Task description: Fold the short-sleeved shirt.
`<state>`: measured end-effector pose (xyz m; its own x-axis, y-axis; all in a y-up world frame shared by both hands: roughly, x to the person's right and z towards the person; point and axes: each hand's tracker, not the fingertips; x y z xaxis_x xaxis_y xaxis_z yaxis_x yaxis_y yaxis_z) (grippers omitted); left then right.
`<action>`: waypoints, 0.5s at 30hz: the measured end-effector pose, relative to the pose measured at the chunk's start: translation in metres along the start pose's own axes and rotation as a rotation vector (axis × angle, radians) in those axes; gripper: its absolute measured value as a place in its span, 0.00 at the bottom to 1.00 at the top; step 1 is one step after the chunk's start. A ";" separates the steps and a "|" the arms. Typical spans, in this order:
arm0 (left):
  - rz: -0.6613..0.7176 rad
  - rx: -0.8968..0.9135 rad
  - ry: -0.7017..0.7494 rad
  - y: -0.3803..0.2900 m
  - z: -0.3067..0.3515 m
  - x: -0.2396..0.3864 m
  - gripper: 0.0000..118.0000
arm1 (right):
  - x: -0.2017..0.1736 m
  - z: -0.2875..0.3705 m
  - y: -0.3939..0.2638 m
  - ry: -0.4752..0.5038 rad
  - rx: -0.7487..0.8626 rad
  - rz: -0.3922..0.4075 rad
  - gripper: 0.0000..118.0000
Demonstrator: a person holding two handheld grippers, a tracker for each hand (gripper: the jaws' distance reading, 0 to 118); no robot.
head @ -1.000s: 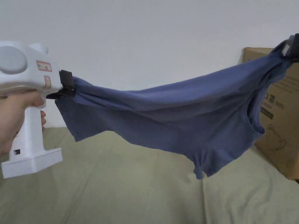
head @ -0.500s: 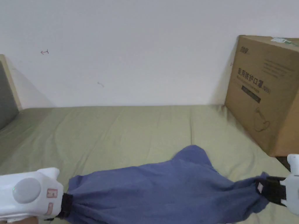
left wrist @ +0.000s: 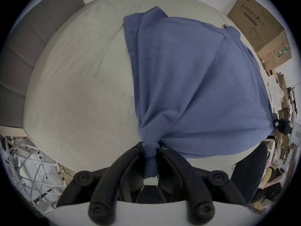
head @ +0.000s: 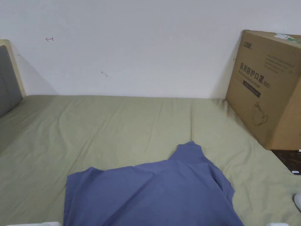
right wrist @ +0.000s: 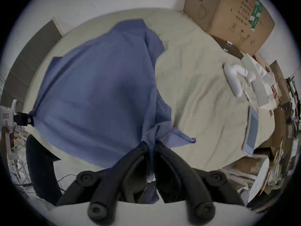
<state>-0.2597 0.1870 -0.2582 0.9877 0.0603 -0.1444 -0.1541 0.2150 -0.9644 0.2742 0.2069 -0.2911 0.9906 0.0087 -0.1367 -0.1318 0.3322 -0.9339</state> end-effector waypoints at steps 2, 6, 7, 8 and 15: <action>0.002 0.001 0.004 0.001 -0.003 0.000 0.11 | 0.001 -0.007 0.002 0.000 -0.007 -0.006 0.04; 0.019 0.016 0.011 0.000 -0.007 0.000 0.27 | -0.003 -0.011 0.005 -0.008 -0.022 0.018 0.10; 0.020 0.030 0.027 -0.002 -0.001 0.001 0.50 | -0.004 -0.006 0.006 -0.014 -0.005 0.042 0.24; 0.011 0.045 0.032 -0.004 0.005 -0.002 0.80 | -0.004 0.001 0.007 -0.034 0.049 0.058 0.51; 0.119 0.501 -0.058 0.006 0.130 -0.017 0.89 | -0.012 0.122 0.046 -0.008 0.564 0.030 0.92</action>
<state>-0.2811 0.3140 -0.2332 0.9616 0.1640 -0.2202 -0.2734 0.6427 -0.7156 0.2607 0.3368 -0.2918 0.9872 0.0325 -0.1559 -0.1219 0.7844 -0.6081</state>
